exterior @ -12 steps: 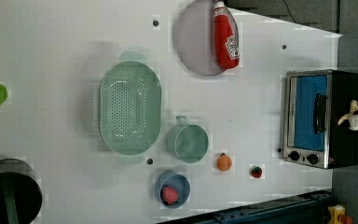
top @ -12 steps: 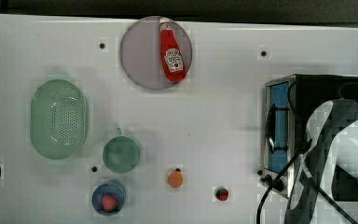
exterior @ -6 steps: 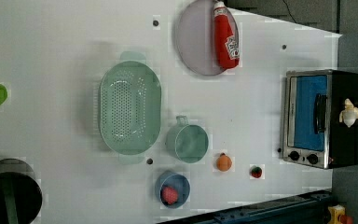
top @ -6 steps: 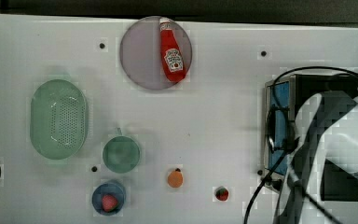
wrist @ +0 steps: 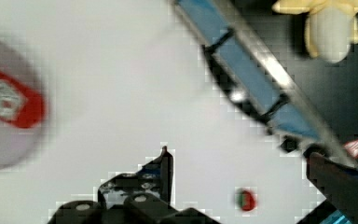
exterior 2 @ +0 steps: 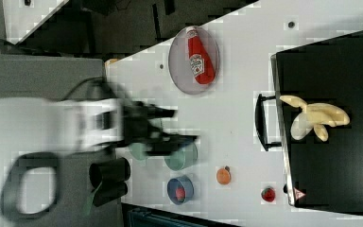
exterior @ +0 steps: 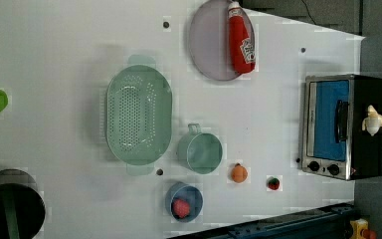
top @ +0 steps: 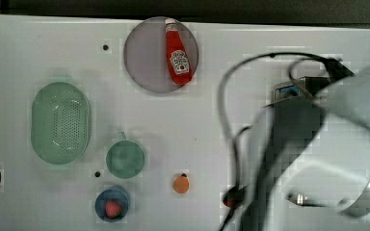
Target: Pick banana from table and place on oven.
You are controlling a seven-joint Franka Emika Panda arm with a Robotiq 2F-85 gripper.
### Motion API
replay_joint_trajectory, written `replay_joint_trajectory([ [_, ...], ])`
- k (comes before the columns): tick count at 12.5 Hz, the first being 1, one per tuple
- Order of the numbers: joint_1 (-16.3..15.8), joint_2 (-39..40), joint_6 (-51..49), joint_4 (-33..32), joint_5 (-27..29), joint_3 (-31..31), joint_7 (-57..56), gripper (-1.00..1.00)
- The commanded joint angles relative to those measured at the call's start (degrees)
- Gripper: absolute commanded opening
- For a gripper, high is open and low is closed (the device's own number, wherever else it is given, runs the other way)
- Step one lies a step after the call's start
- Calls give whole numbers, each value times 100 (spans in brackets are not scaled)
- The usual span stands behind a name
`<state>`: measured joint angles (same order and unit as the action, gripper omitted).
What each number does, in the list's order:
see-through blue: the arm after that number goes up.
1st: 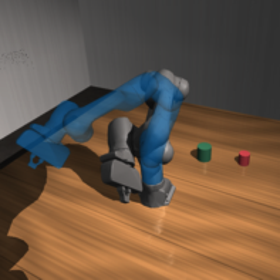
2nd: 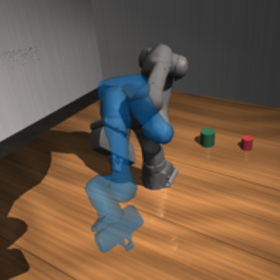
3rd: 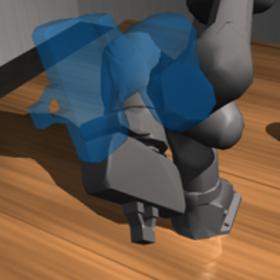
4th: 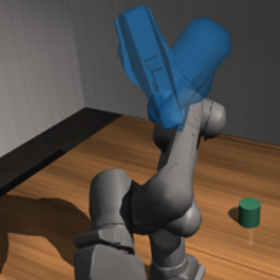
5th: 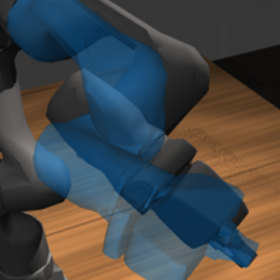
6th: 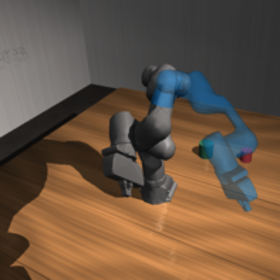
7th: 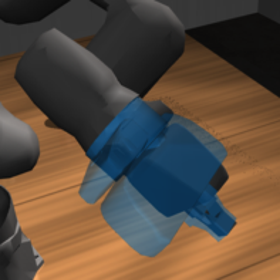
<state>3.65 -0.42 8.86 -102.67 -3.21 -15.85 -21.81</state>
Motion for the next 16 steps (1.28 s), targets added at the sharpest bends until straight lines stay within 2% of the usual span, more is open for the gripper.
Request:
replay_joint_trajectory([
  [1, -319, -708, -255, -101, 191, 671, 2457, 100],
  [3, -330, -1071, -264, -386, 176, 1180, 3415, 100],
  [6, -330, -1414, -429, -600, 183, 1583, 3708, 100],
  [16, -316, -1533, -453, -654, 179, 1599, 3708, 100],
])
